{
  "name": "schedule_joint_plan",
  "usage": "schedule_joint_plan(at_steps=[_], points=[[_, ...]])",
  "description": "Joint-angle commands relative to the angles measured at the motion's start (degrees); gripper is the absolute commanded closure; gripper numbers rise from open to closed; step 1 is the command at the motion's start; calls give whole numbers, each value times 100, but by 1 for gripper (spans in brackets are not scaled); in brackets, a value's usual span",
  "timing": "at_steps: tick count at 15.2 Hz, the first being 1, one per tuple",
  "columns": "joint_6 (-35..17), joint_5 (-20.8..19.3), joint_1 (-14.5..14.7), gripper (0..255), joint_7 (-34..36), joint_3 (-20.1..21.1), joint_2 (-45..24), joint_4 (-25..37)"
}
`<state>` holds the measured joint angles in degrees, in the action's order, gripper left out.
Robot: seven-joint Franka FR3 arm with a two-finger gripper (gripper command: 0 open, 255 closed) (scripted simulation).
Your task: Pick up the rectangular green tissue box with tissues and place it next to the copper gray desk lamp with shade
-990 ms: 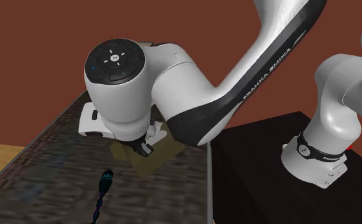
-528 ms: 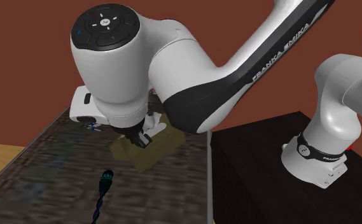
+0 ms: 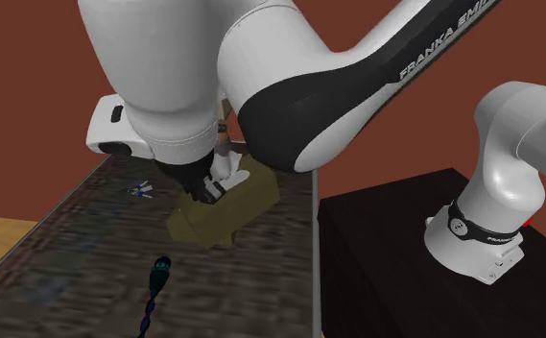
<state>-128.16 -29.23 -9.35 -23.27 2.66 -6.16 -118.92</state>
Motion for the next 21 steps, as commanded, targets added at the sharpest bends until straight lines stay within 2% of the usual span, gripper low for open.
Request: schedule_joint_plan(at_steps=[1,21], points=[[111,49,1,255,-67,8,71,50],[1407,450,41,255,-719,68,560,971]])
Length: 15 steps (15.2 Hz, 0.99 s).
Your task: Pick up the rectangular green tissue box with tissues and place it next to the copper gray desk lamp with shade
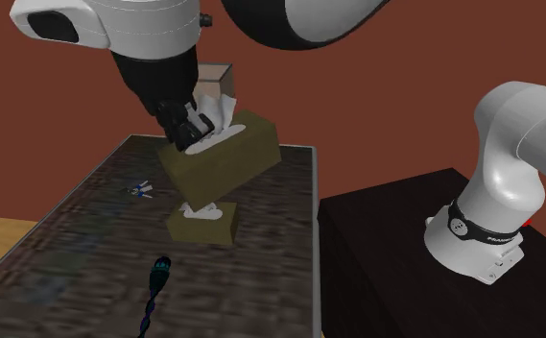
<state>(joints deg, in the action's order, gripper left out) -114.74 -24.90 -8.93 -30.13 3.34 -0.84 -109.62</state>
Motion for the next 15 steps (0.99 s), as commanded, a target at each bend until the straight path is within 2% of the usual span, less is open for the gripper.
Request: schedule_joint_plan(at_steps=[1,15], points=[[131,30,2,255,-62,2,40,101],[1103,171,34,255,-446,34,90,1087]])
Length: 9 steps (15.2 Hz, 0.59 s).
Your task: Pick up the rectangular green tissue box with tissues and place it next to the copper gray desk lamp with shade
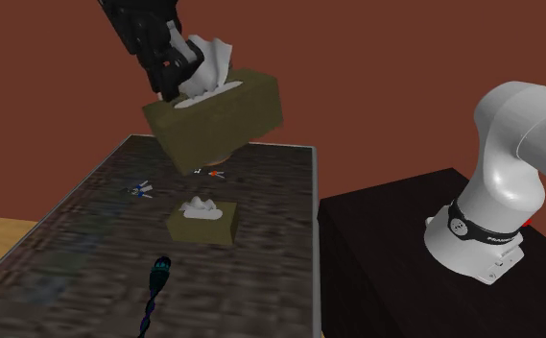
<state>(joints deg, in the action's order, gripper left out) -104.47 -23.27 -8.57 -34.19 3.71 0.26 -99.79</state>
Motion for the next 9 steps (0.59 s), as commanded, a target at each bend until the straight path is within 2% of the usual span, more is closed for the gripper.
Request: schedule_joint_plan(at_steps=[1,6,9], points=[[149,14,0,255,-66,0,-25,186],[500,38,12,255,-191,12,-73,604],[270,79,-189,255,-538,-192,186,266]])
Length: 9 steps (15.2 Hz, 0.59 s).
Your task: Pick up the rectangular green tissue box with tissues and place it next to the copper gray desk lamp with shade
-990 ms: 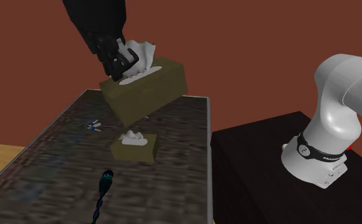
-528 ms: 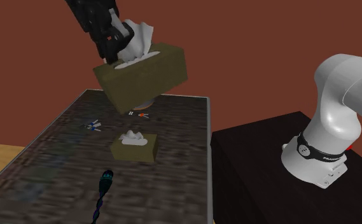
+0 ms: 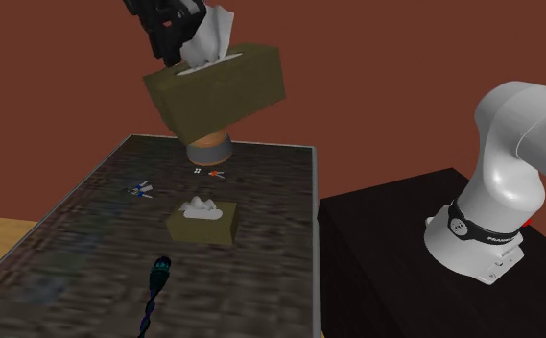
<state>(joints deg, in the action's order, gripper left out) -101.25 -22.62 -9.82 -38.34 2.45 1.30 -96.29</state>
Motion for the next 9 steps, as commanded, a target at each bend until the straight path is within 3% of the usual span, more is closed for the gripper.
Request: schedule_joint_plan(at_steps=[1,9], points=[[-124,26,-129,255,-243,-136,155,-181],[-649,110,-624,255,-1238,-744,537,-693]])
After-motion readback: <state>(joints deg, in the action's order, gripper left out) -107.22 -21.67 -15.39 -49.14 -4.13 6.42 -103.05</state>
